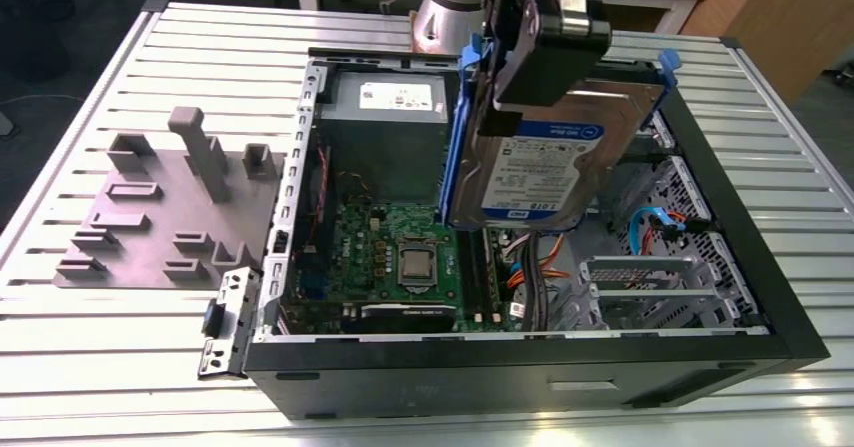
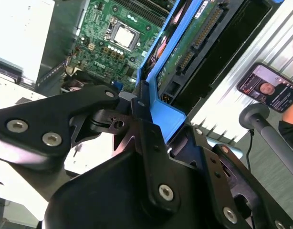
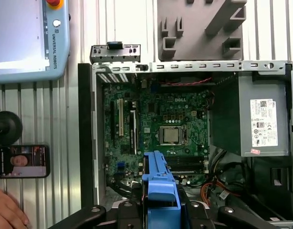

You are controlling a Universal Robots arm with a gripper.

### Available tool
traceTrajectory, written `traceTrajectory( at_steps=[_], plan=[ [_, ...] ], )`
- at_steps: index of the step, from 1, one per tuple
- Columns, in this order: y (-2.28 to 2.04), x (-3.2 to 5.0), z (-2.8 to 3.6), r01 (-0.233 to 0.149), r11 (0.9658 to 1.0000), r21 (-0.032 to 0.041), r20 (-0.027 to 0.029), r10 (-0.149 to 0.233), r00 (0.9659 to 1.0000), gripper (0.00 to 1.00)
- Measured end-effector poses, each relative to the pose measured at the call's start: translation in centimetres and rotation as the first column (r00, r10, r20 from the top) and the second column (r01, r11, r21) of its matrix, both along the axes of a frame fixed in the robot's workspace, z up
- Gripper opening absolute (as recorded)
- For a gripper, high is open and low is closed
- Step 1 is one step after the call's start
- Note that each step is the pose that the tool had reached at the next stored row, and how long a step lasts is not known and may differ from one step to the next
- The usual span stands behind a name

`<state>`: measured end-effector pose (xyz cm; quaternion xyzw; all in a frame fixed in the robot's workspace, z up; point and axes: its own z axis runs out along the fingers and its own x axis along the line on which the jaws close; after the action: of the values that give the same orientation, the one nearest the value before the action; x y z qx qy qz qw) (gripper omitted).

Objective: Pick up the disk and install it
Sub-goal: 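Insert the disk into the insertion slot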

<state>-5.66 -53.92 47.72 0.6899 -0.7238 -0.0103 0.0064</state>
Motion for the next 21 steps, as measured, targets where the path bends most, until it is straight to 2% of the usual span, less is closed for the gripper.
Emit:
traceTrajectory(
  at_steps=[3,8,10,13,21],
  plan=[
    [-0.25,0.35,0.0,0.0,1.0,-0.0003,-0.0001,0.0,1.0,0.36],
    [-0.55,1.74,-0.04,0.0,1.0,-0.0002,-0.0002,0.0,1.0,0.36],
    [-0.83,2.06,-0.1,0.0,1.0,0.0006,-0.0002,0.0,1.0,0.36],
    [-1.43,2.24,-0.26,0.0,1.0,0.0071,-0.0002,0.0,1.0,0.36],
    [-1.89,3.7,-0.71,0.0,1.0,0.0073,-0.0002,0.0,1.0,0.36]
  ],
)
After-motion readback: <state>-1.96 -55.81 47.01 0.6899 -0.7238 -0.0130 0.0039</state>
